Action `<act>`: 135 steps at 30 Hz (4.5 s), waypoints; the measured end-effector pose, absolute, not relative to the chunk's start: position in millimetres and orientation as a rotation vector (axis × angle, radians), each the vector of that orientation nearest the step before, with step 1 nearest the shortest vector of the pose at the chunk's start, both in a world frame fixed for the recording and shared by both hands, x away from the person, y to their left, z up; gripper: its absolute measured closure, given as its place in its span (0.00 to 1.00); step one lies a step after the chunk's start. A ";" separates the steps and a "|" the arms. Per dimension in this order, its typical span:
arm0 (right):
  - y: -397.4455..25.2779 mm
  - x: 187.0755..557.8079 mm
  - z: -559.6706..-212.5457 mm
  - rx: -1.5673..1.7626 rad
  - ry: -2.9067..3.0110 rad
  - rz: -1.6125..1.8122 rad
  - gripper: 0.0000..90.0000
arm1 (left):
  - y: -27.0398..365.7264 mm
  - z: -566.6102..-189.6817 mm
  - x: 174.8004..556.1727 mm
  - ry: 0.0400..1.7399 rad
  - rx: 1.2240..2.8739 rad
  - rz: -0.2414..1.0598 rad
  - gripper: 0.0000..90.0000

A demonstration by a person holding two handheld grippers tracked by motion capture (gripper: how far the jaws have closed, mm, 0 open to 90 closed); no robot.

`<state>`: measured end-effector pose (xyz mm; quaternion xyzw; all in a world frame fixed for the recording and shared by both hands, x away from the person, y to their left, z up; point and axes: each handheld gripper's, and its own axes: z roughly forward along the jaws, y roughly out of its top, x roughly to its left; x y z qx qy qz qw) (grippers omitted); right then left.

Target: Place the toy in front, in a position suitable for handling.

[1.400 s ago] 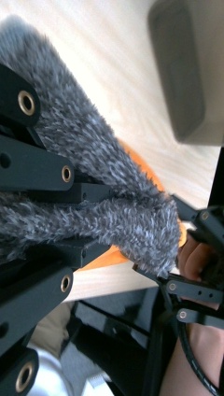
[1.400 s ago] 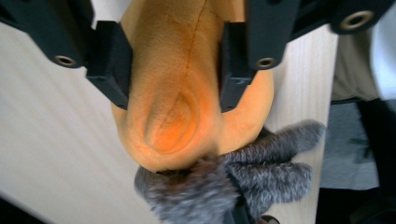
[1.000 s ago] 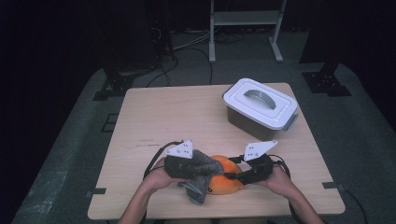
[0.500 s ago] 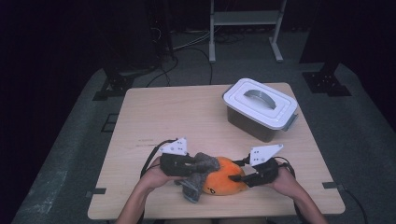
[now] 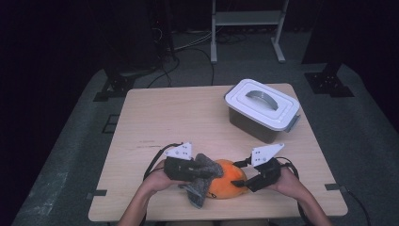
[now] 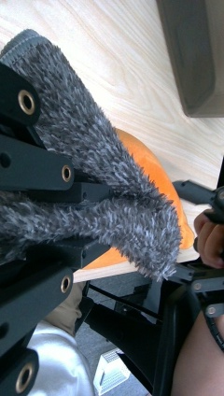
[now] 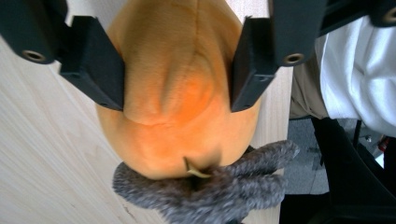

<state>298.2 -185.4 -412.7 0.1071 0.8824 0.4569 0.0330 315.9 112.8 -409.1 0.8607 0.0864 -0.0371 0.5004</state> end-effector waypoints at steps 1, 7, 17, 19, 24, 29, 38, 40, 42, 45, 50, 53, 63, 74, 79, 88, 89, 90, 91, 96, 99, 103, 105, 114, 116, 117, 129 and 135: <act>-186.7 299.1 -412.2 0.337 2.707 1.414 0.36 | 113.1 -409.0 316.1 0.203 2.085 -0.091 0.86; -189.7 303.0 -416.7 0.347 2.727 1.422 0.30 | 112.8 -408.9 315.0 0.181 2.082 -0.101 0.86; -190.8 296.6 -416.6 0.293 2.680 1.406 0.59 | 121.2 -405.8 319.5 0.234 2.096 -0.053 0.86; -193.0 296.7 -416.8 0.301 2.682 1.406 0.59 | 124.9 -407.9 321.8 0.247 2.121 -0.041 0.86; -194.8 297.0 -417.5 0.335 2.672 1.418 0.59 | 130.7 -416.2 326.1 0.292 2.105 -0.066 0.86; -190.6 298.5 -416.2 0.385 2.625 1.436 0.61 | 125.1 -402.5 321.3 0.268 2.058 -0.016 0.86; -178.4 292.6 -412.9 0.362 2.580 1.415 0.61 | 115.5 -396.2 316.2 0.232 2.075 0.045 0.86; -179.8 292.8 -414.5 0.355 2.625 1.420 0.55 | 117.2 -401.9 317.9 0.237 2.083 0.005 0.86; -180.9 294.2 -415.8 0.361 2.663 1.444 0.46 | 117.5 -406.8 319.2 0.240 2.075 -0.048 0.86; -182.4 298.5 -414.8 0.373 2.685 1.445 0.37 | 116.3 -409.2 319.5 0.240 2.074 -0.067 0.86; -185.4 305.0 -415.7 0.397 2.708 1.448 0.30 | 116.4 -409.4 319.6 0.235 2.075 -0.079 0.86; -183.5 305.1 -421.0 0.399 2.736 1.432 0.38 | 116.1 -409.5 320.0 0.242 2.064 -0.083 0.86; -166.2 292.3 -409.4 0.391 2.590 1.384 0.62 | 110.6 -373.5 309.5 0.208 1.998 0.032 0.86; -163.1 290.7 -414.7 0.412 2.603 1.361 0.62 | 117.4 -397.1 319.8 0.256 2.080 -0.010 0.86; -164.5 295.7 -416.7 0.425 2.679 1.437 0.40 | 117.7 -400.2 320.7 0.251 2.075 -0.047 0.86; -165.5 296.0 -418.3 0.442 2.646 1.441 0.57 | 111.3 -389.9 316.0 0.248 2.105 0.007 0.86; -164.0 294.4 -417.2 0.438 2.637 1.432 0.58 | 109.2 -385.5 314.2 0.238 2.101 0.019 0.86; -162.2 292.7 -416.1 0.430 2.628 1.426 0.59 | 107.5 -383.1 312.9 0.232 2.102 0.026 0.86; -160.8 291.8 -415.6 0.424 2.623 1.424 0.60 | 104.8 -380.8 311.2 0.222 2.104 0.037 0.86; -151.7 285.5 -416.3 0.397 2.622 1.412 0.60 | 96.0 -378.4 306.2 0.200 2.087 0.022 0.85; -151.3 284.1 -418.4 0.393 2.628 1.420 0.61 | 96.3 -383.1 308.8 0.217 2.073 0.002 0.85; -154.3 285.7 -418.3 0.377 2.622 1.417 0.63 | 101.2 -386.1 313.0 0.228 2.081 0.006 0.86; -156.6 287.0 -418.0 0.376 2.617 1.415 0.64 | 106.3 -389.1 316.1 0.248 2.067 -0.004 0.86; -159.9 289.3 -417.0 0.388 2.586 1.419 0.64 | 128.5 -396.2 325.7 0.312 2.021 -0.012 0.86; -159.7 289.4 -416.1 0.389 2.569 1.419 0.65 | 125.5 -391.8 323.9 0.300 2.006 -0.015 0.86; -159.6 289.6 -415.5 0.394 2.559 1.427 0.65 | 123.0 -388.3 322.3 0.284 2.002 -0.016 0.86; -165.4 290.4 -419.0 0.366 2.568 1.416 0.65 | 121.4 -390.2 321.8 0.299 2.064 0.017 0.86; -178.9 301.1 -425.4 0.469 2.606 1.470 0.54 | 137.8 -405.4 329.5 0.381 2.039 -0.029 0.86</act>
